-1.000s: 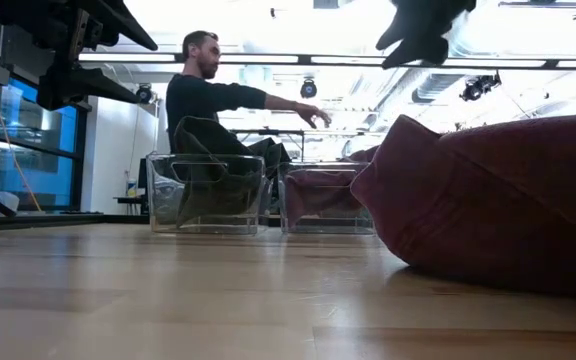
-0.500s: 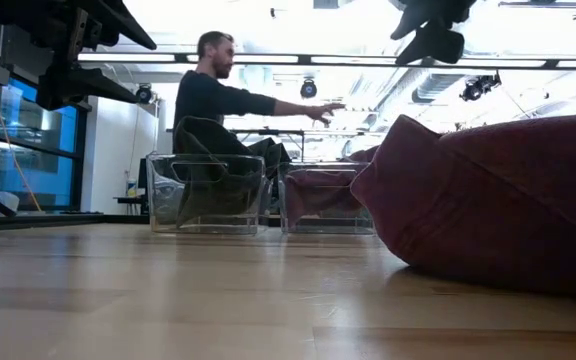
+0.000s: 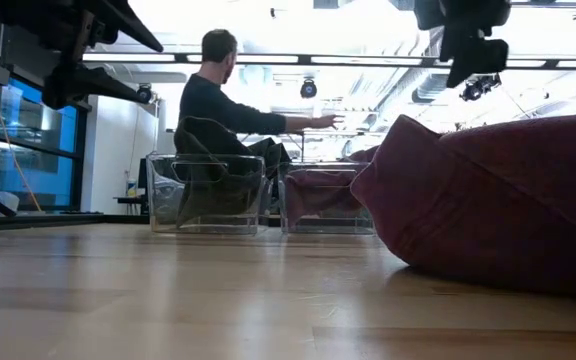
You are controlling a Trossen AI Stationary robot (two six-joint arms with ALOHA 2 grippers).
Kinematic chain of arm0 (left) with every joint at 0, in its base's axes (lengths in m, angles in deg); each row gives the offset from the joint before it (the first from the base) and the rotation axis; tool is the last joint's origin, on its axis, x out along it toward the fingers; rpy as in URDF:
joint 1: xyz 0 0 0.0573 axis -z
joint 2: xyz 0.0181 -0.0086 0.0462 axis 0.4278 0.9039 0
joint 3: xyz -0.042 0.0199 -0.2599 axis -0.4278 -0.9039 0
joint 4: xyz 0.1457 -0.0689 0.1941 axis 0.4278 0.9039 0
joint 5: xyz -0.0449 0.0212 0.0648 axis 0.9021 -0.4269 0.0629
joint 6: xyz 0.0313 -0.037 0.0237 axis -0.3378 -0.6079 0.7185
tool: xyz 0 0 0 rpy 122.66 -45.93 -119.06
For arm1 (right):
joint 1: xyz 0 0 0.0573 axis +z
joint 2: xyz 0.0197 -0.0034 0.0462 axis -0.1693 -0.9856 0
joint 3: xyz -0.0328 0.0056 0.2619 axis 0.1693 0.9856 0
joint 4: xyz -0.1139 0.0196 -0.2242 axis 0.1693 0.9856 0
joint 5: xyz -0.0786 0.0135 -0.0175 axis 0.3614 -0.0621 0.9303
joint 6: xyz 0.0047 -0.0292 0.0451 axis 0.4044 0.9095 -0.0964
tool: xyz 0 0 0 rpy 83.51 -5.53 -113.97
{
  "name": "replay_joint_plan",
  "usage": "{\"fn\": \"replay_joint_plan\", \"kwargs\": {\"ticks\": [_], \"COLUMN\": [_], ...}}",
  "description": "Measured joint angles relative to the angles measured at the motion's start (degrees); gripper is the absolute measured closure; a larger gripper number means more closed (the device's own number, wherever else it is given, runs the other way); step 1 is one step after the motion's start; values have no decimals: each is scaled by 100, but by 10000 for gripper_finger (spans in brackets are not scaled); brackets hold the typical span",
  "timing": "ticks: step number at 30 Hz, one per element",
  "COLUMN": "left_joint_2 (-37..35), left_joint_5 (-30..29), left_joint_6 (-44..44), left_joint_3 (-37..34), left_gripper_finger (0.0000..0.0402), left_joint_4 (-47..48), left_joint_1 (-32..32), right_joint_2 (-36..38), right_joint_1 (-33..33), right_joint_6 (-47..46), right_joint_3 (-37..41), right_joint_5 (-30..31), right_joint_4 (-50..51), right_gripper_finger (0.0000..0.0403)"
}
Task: Pick & Place hat
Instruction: Put the red cap into the right transparent bin
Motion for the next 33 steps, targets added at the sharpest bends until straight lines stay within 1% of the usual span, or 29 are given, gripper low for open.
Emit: {"fn": "replay_joint_plan", "kwargs": {"ticks": [4, 7, 10, 15, 17, 20, 24, 26, 29, 33], "left_joint_2": [2, 2, 0, 67, 153, 291, 553, 659, 798, 902], "left_joint_5": [-383, -616, -842, -1198, -1234, -1201, -1189, -1219, -1232, -1234], "left_joint_6": [122, 416, 766, 909, 908, 858, 846, 842, 839, 837], "left_joint_3": [-1, 0, 0, 0, 0, 0, 0, 0, 0, 0], "left_gripper_finger": [99, 99, 99, 99, 99, 99, 99, 99, 99, 99], "left_joint_4": [-222, -566, -776, -645, -508, -385, -326, -322, -337, -404], "left_joint_1": [-1, -1, 0, -2, -2, -2, -1, 0, -1, 0], "right_joint_2": [-239, -553, -1018, -1926, -2224, -2519, -2699, -2728, -2733, -2735], "right_joint_1": [246, 411, 576, 844, 970, 1187, 1401, 1459, 1480, 1421], "right_joint_6": [-457, -527, -385, 425, 830, 1446, 1935, 1938, 1704, 780], "right_joint_3": [61, 63, 63, 65, 65, 67, 67, 67, 67, 67], "right_joint_5": [-216, -221, -201, -18, 47, 135, 114, 83, -160, -382], "right_joint_4": [17, 55, 54, 28, 23, -8, -223, -397, -572, -373], "right_gripper_finger": [179, 179, 179, 179, 179, 179, 179, 179, 179, 179]}}
